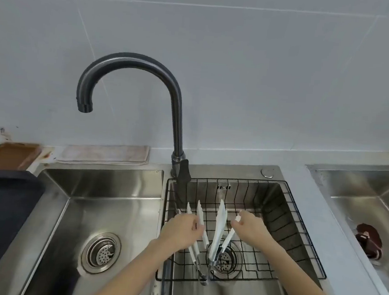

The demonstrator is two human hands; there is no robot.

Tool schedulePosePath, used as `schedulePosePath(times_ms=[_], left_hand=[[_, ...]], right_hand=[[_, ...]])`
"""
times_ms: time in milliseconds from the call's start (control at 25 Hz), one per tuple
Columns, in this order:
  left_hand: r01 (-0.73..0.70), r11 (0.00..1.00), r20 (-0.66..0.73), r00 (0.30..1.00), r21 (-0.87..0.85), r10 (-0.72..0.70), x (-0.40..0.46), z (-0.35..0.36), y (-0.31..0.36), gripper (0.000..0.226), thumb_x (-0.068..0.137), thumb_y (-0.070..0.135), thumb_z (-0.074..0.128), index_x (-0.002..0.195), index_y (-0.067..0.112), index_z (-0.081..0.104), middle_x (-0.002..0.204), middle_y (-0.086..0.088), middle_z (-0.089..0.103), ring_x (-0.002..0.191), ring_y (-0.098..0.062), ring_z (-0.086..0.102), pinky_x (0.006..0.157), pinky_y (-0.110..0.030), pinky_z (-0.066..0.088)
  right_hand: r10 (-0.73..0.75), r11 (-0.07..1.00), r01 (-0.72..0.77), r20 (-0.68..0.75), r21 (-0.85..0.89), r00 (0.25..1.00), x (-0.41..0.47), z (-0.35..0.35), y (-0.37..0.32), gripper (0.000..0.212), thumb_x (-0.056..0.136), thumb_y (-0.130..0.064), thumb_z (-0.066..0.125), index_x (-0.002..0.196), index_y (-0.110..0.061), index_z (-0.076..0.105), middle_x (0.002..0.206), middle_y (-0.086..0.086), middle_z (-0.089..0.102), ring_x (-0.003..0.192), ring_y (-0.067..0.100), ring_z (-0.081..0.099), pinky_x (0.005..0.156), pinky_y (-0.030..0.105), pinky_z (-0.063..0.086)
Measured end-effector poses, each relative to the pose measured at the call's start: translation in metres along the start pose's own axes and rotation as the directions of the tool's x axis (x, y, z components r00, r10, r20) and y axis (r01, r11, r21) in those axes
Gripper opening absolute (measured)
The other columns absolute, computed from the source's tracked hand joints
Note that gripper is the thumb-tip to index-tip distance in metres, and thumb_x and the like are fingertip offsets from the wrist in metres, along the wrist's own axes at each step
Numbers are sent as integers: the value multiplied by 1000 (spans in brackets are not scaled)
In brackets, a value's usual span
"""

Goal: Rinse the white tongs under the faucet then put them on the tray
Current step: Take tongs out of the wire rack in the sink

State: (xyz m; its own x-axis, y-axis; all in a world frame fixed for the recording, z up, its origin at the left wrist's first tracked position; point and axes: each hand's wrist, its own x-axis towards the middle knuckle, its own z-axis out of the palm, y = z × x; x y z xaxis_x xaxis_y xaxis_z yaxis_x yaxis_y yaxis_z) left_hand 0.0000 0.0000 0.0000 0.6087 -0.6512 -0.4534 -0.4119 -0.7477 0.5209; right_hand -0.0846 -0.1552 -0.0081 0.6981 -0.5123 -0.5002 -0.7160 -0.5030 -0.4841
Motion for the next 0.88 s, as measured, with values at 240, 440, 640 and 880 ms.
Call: schedulePosePath(times_ms=[240, 440, 640, 880], left_hand=[[138, 990, 78, 988, -41, -134, 21, 24, 0, 34, 91, 42, 41, 60, 28, 41, 63, 10, 43, 68, -14, 50, 76, -27, 47], [143, 988, 67, 987, 52, -146, 29, 30, -1, 36, 90, 49, 41, 70, 20, 50, 59, 9, 44, 58, -11, 49, 56, -24, 39], [165, 986, 38, 985, 30, -166, 26, 29, 4, 33, 90, 44, 42, 65, 23, 46, 59, 12, 44, 72, -15, 53, 50, -19, 34], [90, 992, -125, 987, -93, -101, 7, 26, 7, 33, 90, 38, 45, 110, 15, 59, 90, 6, 61, 90, -17, 62, 71, -25, 44]], right_hand=[[125, 982, -141, 130, 125, 984, 9, 21, 11, 30, 96, -32, 40, 94, -5, 53, 64, -1, 48, 61, 15, 49, 58, 23, 40], [194, 916, -242, 174, 320, 965, 17, 29, 14, 15, 92, -21, 49, 93, -7, 54, 74, 1, 63, 66, 12, 63, 62, 23, 55], [212, 884, -251, 141, 394, 967, 15, 29, 10, 20, 91, -16, 51, 102, -1, 58, 73, 3, 63, 61, 9, 60, 50, 16, 53], [152, 865, -142, 19, 482, 988, -3, 22, -3, 37, 91, -13, 50, 126, -1, 47, 91, 7, 62, 71, 15, 62, 49, 14, 51]])
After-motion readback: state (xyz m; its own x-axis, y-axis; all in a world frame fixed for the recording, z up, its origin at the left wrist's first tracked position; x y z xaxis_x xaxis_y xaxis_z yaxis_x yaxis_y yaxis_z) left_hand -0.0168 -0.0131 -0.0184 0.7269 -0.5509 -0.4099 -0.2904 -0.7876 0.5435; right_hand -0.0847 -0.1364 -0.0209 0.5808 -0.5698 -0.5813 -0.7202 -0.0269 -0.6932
